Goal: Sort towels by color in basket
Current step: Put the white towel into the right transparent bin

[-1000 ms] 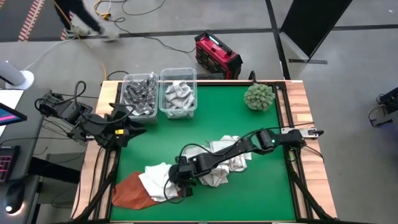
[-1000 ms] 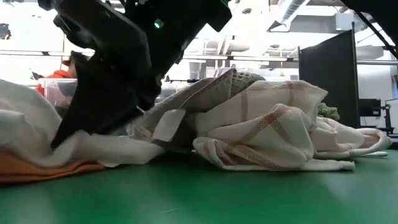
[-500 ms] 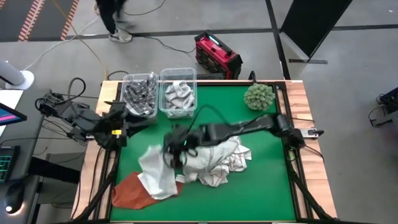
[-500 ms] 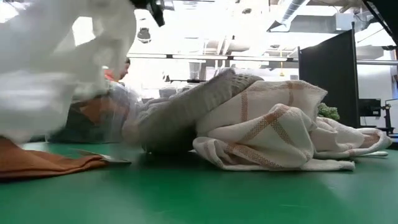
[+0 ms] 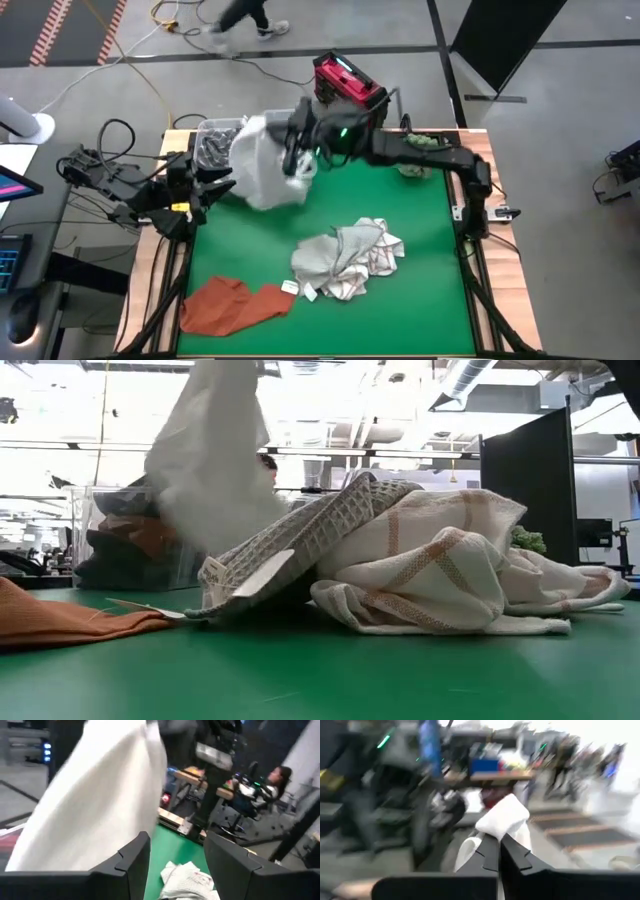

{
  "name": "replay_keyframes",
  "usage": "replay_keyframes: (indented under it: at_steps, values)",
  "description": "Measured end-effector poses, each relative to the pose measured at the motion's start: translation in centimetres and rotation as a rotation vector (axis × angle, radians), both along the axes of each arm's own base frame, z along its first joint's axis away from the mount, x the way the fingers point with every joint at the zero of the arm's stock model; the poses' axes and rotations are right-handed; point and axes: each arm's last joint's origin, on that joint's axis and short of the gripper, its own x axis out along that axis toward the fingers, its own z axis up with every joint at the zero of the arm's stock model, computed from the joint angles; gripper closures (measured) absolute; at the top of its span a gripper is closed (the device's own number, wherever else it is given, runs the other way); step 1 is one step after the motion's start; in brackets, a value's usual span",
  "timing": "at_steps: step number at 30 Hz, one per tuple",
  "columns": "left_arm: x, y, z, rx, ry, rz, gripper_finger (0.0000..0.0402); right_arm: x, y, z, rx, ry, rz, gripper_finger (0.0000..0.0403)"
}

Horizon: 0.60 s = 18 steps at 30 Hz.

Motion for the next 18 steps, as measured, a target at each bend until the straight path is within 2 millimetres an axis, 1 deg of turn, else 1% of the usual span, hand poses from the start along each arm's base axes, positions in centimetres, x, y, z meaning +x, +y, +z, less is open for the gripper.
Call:
replay_keyframes:
  at_steps: [4, 8, 11, 15, 18]
  values:
    - [-0.6, 0.5, 0.1, -0.017, -0.021, 0.077, 0.0226, -1.9, -3.5, 1.9, -0.038, -0.077, -0.086, 0.0383]
    - [-1.2, 0.9, 0.2, -0.008, -0.023, 0.12, 0.0226, -2.8, -6.7, 2.1, -0.045, -0.104, -0.105, 0.0383]
    - [-1.8, 1.2, -0.1, -0.031, -0.02, 0.151, 0.0226, -3.7, -8.9, 2.9, -0.044, -0.205, -0.098, 0.0383]
    - [-2.6, 1.7, -0.4, -0.068, -0.025, 0.205, 0.0226, -5.5, -11.6, 4.6, -0.06, -0.358, -0.117, 0.0383]
    - [-3.0, 2.0, -0.5, -0.088, -0.036, 0.219, 0.0226, -6.6, -13.3, 5.0, -0.068, -0.417, -0.124, 0.0383]
